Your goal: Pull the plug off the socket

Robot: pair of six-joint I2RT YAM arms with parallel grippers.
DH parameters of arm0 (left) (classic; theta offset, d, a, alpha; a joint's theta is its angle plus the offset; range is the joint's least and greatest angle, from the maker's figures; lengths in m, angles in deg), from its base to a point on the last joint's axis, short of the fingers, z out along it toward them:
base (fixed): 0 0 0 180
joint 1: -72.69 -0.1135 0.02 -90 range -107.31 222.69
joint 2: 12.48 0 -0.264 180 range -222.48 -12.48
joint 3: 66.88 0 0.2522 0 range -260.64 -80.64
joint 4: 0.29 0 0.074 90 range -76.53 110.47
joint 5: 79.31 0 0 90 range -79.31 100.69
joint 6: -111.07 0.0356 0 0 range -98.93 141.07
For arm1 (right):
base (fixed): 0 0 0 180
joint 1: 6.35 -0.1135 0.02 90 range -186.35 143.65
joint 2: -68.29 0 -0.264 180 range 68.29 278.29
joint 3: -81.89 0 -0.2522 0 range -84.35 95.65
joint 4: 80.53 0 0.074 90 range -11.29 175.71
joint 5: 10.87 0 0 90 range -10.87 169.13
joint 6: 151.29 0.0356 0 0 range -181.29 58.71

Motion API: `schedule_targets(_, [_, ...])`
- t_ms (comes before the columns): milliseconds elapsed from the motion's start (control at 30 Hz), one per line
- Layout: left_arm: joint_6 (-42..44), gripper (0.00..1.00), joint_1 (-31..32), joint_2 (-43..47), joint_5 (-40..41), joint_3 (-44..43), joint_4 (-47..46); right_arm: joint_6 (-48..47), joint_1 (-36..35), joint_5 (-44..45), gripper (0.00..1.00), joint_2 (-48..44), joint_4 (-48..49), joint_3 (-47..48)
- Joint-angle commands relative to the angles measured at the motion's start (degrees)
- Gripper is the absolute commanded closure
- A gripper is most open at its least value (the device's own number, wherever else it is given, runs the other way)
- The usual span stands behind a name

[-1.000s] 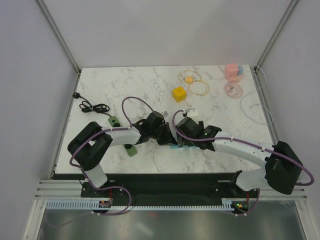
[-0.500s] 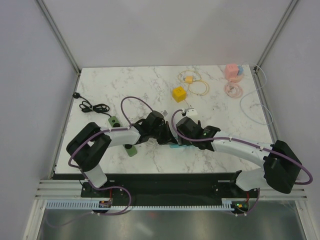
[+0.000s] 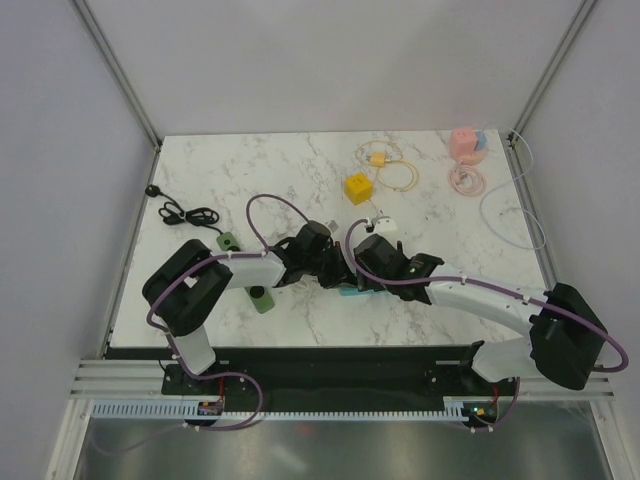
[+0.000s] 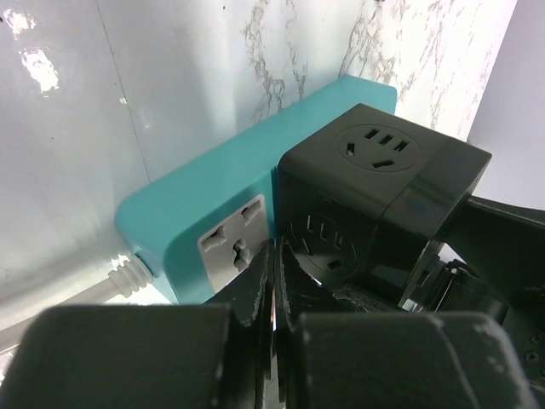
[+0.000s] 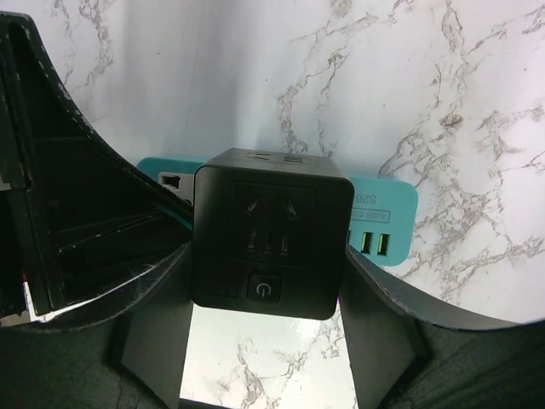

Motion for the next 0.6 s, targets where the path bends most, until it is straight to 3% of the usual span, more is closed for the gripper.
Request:
schedule_targets(0, [-1.08,0.98,0.38,-2.43,3.37,2.95,0.87,0.22,-0.19,-3.13,1.0,-1.51,2.49,-0.79])
schedule_targets(567, [-1.26,0.98,0.82,-3.58,7.07,5.77,3.77,-1.01,-0.19,-5.86,1.0,-5.56,3.54,1.14])
